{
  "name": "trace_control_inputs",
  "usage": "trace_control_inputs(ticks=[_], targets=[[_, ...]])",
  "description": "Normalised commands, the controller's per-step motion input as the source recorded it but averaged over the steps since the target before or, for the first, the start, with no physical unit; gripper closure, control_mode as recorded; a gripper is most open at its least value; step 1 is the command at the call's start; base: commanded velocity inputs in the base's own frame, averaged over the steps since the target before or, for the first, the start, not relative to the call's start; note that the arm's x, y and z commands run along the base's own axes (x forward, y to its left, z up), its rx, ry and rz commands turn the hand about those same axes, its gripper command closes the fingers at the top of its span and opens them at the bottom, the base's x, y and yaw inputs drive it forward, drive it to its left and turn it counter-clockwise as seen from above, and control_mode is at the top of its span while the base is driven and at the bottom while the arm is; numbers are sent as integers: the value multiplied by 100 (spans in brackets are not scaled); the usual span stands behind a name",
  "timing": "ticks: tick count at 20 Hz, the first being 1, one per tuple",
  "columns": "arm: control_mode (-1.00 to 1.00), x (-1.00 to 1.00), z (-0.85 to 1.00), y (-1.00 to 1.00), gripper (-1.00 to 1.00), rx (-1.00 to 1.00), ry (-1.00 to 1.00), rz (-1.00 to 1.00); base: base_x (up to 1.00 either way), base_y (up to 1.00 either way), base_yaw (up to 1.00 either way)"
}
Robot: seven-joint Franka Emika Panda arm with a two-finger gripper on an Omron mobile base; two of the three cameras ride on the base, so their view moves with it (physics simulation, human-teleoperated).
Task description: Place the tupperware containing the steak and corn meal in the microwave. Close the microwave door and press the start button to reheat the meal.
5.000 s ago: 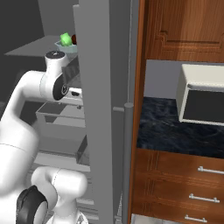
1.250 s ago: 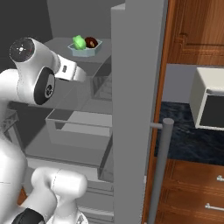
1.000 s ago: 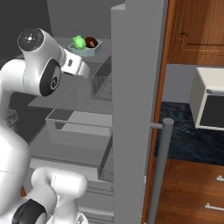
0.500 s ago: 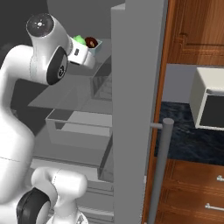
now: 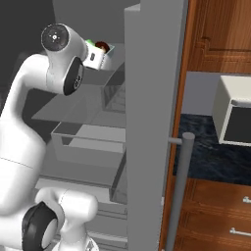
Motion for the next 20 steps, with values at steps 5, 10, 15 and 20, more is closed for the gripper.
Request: trace_control_inputs(ticks=[5, 10, 15, 20], targets=[[-100, 65, 3, 0, -100, 0, 4, 0, 0, 0, 0], [-100, 69, 1, 0, -100, 1, 9, 0, 0, 0, 0], [-100, 47, -3, 0, -100, 0, 12, 0, 0, 0, 0], [-100, 35, -2, 0, -100, 0, 3, 0, 0, 0, 0]])
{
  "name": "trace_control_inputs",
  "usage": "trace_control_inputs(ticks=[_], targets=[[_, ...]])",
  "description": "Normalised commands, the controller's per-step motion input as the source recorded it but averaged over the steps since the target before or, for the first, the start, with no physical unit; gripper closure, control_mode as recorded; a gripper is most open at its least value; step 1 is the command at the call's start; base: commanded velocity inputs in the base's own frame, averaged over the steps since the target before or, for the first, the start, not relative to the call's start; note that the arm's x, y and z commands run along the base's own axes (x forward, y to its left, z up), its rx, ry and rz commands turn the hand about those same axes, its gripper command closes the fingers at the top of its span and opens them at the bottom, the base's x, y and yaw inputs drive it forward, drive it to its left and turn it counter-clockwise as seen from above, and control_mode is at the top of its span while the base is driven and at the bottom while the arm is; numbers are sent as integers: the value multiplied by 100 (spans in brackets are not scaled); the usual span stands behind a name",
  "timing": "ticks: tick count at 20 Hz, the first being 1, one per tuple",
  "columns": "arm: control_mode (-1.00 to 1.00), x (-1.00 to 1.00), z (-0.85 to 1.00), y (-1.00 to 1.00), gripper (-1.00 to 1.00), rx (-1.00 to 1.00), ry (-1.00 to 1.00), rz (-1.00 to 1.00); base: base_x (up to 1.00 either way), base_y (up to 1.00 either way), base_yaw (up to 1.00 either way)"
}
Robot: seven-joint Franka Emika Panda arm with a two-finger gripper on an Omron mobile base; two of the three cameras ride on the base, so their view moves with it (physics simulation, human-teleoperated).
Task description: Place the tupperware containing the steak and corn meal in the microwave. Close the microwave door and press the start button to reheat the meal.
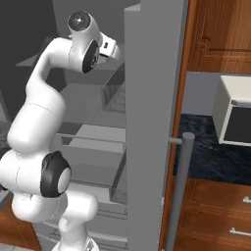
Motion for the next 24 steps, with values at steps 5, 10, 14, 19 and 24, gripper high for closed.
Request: trace_control_inputs(ticks=[5, 10, 14, 19, 24], targets=[[-100, 53, 0, 0, -100, 0, 1, 0, 0, 0, 0], [-100, 31, -36, 0, -100, 0, 17, 0, 0, 0, 0], [-100, 32, -20, 0, -100, 0, 11, 0, 0, 0, 0], [-100, 20, -16, 0, -100, 0, 0, 0, 0, 0, 0], [-100, 0, -68, 4, -100, -2, 0, 0, 0, 0, 0]])
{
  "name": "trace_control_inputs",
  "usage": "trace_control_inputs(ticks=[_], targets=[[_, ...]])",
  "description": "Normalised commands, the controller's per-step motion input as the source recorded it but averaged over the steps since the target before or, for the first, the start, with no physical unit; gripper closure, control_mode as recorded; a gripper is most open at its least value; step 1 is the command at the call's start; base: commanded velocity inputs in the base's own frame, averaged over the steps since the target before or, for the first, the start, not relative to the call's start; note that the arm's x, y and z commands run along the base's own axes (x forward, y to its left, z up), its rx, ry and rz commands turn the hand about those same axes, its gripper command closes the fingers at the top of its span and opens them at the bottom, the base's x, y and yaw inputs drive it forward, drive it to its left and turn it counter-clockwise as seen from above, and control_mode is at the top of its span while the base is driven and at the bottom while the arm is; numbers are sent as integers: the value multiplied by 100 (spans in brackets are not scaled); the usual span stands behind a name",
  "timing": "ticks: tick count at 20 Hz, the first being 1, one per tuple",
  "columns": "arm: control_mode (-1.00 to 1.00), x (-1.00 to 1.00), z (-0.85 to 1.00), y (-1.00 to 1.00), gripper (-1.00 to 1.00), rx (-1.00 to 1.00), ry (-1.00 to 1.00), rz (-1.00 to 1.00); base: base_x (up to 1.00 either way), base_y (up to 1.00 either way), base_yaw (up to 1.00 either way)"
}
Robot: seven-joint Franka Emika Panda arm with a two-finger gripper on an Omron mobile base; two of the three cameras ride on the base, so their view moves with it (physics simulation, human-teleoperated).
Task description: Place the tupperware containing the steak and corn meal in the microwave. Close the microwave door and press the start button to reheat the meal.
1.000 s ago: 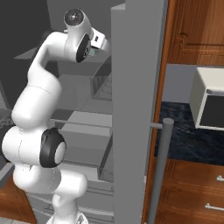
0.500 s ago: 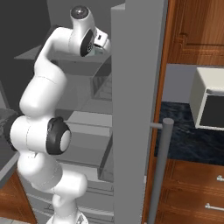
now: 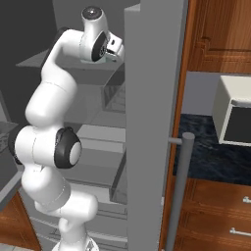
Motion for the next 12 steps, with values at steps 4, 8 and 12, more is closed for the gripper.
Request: trace_control_inputs(ticks=[4, 8, 12], targets=[[-100, 19, -39, 31, -100, -1, 0, 0, 0, 0, 0], [-100, 54, -25, 54, 100, 0, 0, -6, 0, 0, 0], [-100, 61, -30, 25, 100, 0, 0, -9, 0, 0, 0]])
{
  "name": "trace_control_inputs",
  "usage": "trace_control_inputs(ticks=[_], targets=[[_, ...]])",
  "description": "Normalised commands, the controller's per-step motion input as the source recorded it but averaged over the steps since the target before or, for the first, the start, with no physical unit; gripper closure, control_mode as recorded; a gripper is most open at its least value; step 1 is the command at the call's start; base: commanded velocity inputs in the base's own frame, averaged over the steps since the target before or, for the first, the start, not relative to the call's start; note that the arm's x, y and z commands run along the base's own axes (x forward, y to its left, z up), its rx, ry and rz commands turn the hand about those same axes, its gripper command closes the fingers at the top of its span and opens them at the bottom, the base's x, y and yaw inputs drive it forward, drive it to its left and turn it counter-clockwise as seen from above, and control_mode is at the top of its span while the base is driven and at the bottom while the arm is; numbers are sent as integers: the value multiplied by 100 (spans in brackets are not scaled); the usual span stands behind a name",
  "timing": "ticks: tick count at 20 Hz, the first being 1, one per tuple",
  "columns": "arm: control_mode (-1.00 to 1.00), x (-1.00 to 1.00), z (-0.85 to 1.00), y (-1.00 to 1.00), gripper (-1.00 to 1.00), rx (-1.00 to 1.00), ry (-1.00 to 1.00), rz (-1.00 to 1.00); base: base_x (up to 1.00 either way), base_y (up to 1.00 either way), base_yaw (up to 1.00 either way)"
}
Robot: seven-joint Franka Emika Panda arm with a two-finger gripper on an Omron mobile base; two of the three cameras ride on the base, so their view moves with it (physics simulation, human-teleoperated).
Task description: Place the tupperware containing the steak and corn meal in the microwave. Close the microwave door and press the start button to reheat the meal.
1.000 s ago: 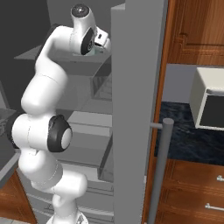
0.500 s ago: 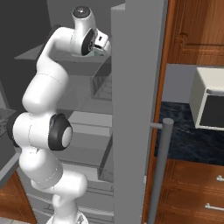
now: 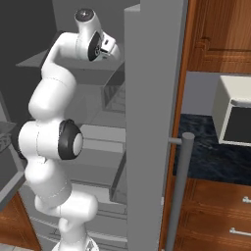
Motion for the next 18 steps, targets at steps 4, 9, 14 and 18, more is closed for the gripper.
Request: trace_control_inputs(ticks=[4, 9, 14, 18], targets=[[-100, 32, -18, 5, 100, -1, 0, -4, 0, 0, 0], [-100, 0, -7, 0, 100, 0, 0, 0, 0, 0, 0], [-100, -12, -9, 0, 100, 0, -2, 0, 0, 0, 0], [-100, -24, -6, 0, 100, 0, -7, 0, 0, 0, 0]])
